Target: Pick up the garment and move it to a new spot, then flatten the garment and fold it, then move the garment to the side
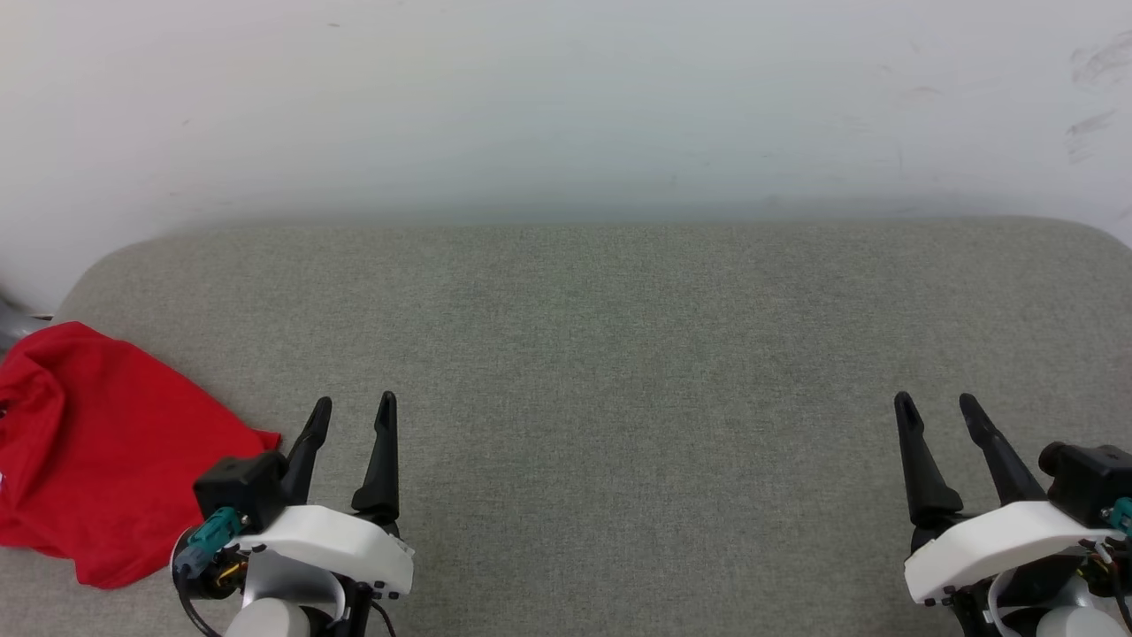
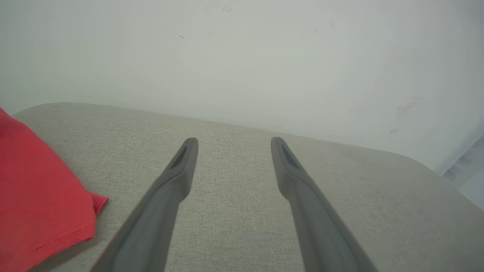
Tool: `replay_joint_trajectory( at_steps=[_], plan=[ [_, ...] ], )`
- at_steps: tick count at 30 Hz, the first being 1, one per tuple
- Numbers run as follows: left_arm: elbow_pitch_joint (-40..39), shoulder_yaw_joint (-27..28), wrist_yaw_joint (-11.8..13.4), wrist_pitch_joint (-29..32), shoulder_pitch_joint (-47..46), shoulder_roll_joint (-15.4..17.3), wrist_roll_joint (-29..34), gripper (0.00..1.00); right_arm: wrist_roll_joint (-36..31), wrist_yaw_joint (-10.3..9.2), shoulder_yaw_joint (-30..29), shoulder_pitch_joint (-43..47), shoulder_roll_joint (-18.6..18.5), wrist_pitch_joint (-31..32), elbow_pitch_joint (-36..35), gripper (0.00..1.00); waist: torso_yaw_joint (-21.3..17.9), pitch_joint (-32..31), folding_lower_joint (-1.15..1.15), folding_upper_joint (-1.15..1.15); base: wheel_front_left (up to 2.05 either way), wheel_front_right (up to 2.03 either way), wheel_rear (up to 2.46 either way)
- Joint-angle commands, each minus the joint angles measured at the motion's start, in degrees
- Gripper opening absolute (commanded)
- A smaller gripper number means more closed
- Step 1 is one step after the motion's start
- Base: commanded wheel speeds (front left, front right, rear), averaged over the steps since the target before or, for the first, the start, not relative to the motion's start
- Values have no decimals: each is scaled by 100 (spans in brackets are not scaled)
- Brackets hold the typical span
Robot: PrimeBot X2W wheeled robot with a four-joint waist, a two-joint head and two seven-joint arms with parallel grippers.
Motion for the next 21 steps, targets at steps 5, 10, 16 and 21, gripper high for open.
replay_joint_trajectory(
  at_steps=[5,10,16,21],
  plan=[
    [-1,-66,78,-108,-135,44,315,100,-336,-2,-15,41,19,15,-89,100,3,-7,0,0,0,0,0],
    [51,-89,68,-177,-137,49,473,100,-512,-2,-34,66,23,-7,-112,100,4,-12,0,0,0,0,0],
    [128,-81,23,-240,-138,34,654,100,-662,-2,-64,74,25,-21,-134,100,4,-18,0,0,0,0,0],
    [210,-51,-21,-301,-154,3,780,100,-770,-2,-87,102,26,-60,-155,100,0,-28,0,0,0,0,0]
  ],
)
